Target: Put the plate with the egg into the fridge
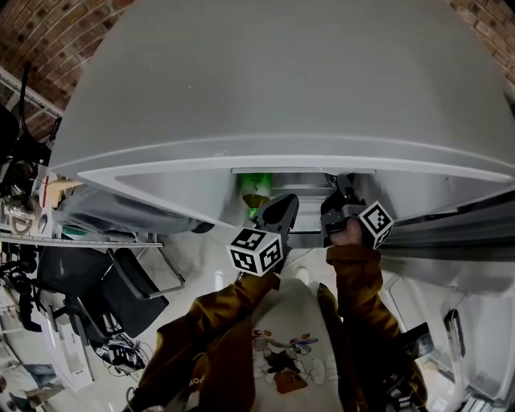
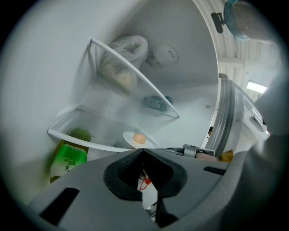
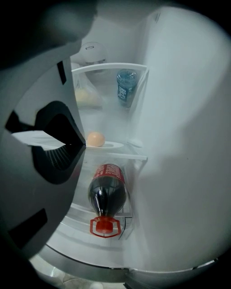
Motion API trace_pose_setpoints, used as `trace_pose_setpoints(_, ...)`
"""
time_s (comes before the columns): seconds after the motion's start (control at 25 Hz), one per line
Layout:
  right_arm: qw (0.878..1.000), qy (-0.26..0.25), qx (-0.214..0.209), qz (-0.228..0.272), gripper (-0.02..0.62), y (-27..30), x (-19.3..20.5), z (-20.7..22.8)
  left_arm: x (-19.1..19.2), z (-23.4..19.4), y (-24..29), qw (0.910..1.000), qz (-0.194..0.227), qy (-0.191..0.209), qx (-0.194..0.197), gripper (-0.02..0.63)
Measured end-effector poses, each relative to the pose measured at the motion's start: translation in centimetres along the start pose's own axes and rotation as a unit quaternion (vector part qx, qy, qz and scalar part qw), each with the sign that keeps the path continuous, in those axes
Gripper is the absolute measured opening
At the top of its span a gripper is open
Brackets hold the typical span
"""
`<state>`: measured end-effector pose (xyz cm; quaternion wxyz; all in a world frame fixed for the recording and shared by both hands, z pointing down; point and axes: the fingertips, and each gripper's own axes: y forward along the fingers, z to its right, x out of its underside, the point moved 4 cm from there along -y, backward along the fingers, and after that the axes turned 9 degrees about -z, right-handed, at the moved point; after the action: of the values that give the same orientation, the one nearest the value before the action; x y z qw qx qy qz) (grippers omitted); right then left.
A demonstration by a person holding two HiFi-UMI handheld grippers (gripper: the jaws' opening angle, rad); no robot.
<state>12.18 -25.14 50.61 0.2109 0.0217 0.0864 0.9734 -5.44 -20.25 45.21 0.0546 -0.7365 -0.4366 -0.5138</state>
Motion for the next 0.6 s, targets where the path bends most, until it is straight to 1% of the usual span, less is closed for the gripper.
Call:
trace_pose_setpoints(0.16,1.0,0.003,-0.008,-0.003,0.006,0.3,-0.1,0.0,0.0,0.1,-0.1,1.0,-0.001,-0.001,0.001,0.008)
trace_pose_setpoints(0.6,1.0,-0.003,-0.008,-0.009,0.006,1.2,-0.7,-0.2,0.0,0.0,0.0,1.0,0.0,-0.002,-0.003,0.008)
